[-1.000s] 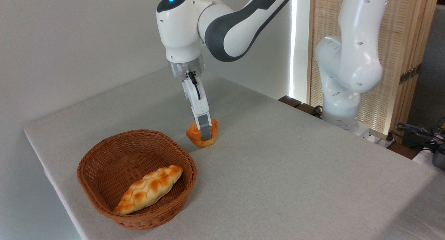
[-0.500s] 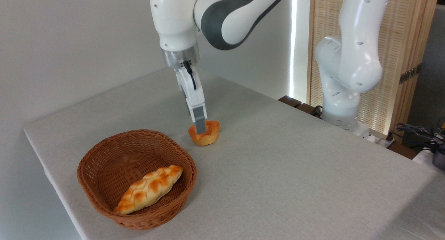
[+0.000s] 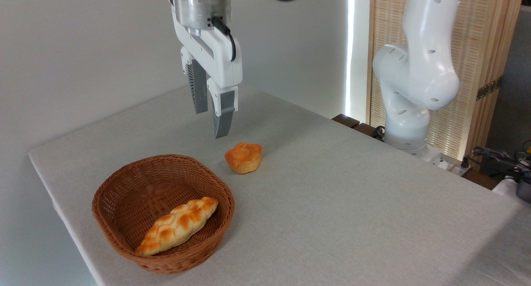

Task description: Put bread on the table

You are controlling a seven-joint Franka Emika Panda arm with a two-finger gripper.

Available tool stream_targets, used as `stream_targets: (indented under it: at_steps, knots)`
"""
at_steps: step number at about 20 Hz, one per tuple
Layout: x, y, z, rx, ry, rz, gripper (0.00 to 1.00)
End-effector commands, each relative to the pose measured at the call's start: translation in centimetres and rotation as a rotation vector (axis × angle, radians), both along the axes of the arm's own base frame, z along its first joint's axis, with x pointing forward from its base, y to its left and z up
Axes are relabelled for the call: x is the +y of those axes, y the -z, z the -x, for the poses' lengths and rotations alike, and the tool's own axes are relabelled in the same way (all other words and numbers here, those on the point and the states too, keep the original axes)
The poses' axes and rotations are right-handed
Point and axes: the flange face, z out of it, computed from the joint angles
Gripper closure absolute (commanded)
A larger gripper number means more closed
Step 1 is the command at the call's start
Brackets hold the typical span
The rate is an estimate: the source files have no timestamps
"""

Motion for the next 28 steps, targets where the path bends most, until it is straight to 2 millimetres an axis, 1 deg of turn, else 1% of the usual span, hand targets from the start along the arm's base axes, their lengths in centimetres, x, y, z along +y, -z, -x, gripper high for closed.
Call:
stream_targets:
  at_steps: [1,2,3,4,6,7,13,14,15,16,18,19,20,24,28]
  knots:
    - [0.6,-1.8,-3.4,0.055,-0.085,-0.027,0.0]
    - [0.3,-1.9,-4.0,0.062,-0.153,-0.031,0.0]
    - [0.0,-1.5,-4.4,0.072,-0.212,-0.048,0.0]
    - [-0.7,-1.5,-4.6,0.066,-0.214,-0.093,0.0]
    - [-2.6,-1.2,-4.4,0.044,-0.16,-0.218,0.0]
    - [-3.1,-1.2,-4.3,0.034,-0.145,-0.25,0.0]
    - [-1.8,-1.6,-4.4,0.028,-0.161,-0.227,0.0]
    - [-1.4,-1.8,-4.4,0.031,-0.17,-0.206,0.0]
    - [-0.3,-2.1,-4.4,0.031,-0.192,-0.185,0.0]
    - [0.4,-2.3,-4.3,0.031,-0.196,-0.175,0.0]
    - [0.7,-2.8,-4.0,0.022,-0.163,-0.173,0.0]
    - [1.3,-2.9,-4.0,0.021,-0.17,-0.168,0.0]
    - [1.1,-2.9,-4.0,0.025,-0.168,-0.153,0.0]
    - [1.7,-2.8,-3.8,0.044,-0.176,-0.144,0.0]
    - [1.4,-2.7,-3.7,0.055,-0.167,-0.148,0.0]
